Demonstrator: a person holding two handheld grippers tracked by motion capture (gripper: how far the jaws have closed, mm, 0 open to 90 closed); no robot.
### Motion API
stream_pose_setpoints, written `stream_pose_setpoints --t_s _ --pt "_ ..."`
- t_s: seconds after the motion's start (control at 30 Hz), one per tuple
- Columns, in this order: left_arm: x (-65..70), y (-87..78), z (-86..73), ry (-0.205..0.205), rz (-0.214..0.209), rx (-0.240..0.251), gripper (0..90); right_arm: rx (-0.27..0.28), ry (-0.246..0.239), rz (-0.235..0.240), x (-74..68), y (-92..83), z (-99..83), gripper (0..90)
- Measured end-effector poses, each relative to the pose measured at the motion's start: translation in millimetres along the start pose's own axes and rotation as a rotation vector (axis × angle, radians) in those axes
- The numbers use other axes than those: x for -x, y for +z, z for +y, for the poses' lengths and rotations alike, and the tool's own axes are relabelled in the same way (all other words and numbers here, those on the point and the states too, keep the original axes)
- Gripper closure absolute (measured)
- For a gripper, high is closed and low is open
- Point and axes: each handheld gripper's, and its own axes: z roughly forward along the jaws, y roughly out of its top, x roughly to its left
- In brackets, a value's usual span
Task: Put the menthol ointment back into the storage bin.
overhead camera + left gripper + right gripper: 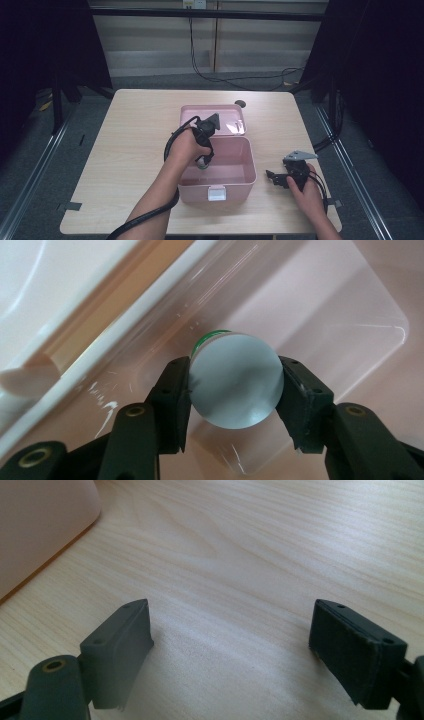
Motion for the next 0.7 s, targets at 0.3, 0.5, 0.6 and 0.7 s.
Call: stream_pose_setpoints --t_s 0.3,0.5,0.6,0.7 --pt "0.8 9.3 -0.3 -0.024 0.020 0.020 50.3 0.000 0.001 0.000 -0.1 0.0 0.0 16.9" --pt "3.4 13.1 0.7 -0.044 0.021 0.027 50.3 0.000 0.003 0.000 -0.3 0.0 0.0 16.9" --pt "3.8 14.1 1.2 -0.045 0.033 0.027 50.2 0.000 0.002 0.000 -0.2 0.0 0.0 16.9" --pt "4.0 16.8 1.5 -0.051 0.026 0.033 50.2 0.000 -0.001 0.000 0.0 0.0 -0.1 16.9"
